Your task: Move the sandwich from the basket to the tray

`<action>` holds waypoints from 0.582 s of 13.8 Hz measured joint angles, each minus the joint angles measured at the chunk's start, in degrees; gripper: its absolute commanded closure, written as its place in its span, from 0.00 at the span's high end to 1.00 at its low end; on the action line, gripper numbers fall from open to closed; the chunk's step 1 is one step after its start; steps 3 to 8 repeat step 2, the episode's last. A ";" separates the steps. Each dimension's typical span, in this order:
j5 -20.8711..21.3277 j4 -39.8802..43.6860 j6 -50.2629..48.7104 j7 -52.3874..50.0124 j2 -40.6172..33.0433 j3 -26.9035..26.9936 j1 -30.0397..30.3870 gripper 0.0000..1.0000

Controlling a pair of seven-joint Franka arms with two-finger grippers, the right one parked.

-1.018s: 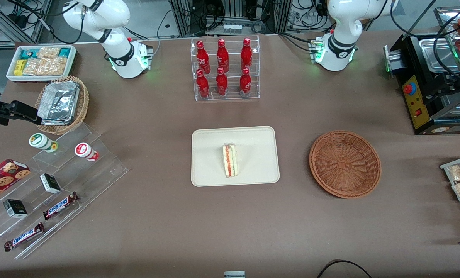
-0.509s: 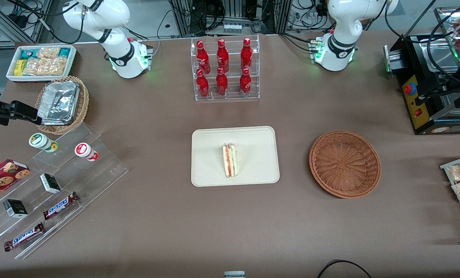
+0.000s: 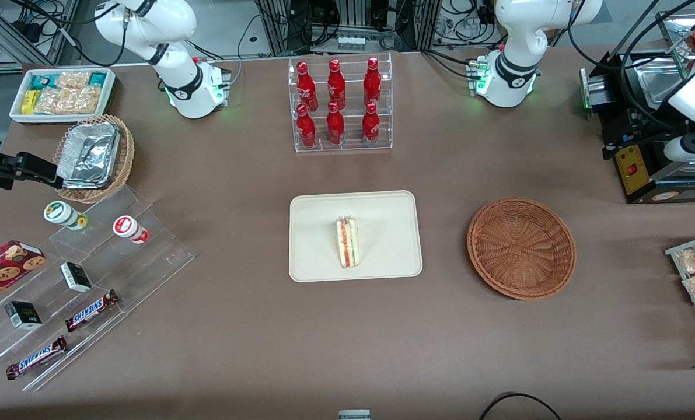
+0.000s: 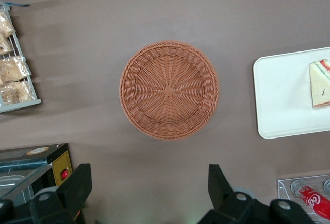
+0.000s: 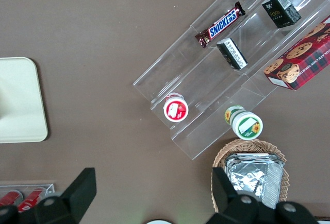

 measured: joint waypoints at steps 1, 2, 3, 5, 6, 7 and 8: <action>0.05 0.08 -0.31 0.00 0.00 0.17 0.04 1.00; 0.18 0.16 -0.52 -0.05 0.00 0.41 0.05 1.00; 0.18 0.16 -0.52 -0.05 0.00 0.41 0.05 1.00; 0.18 0.16 -0.52 -0.05 0.00 0.41 0.05 1.00; 0.18 0.16 -0.52 -0.05 0.00 0.41 0.05 1.00; 0.18 0.16 -0.52 -0.05 0.00 0.41 0.05 1.00; 0.18 0.16 -0.52 -0.05 0.00 0.41 0.05 1.00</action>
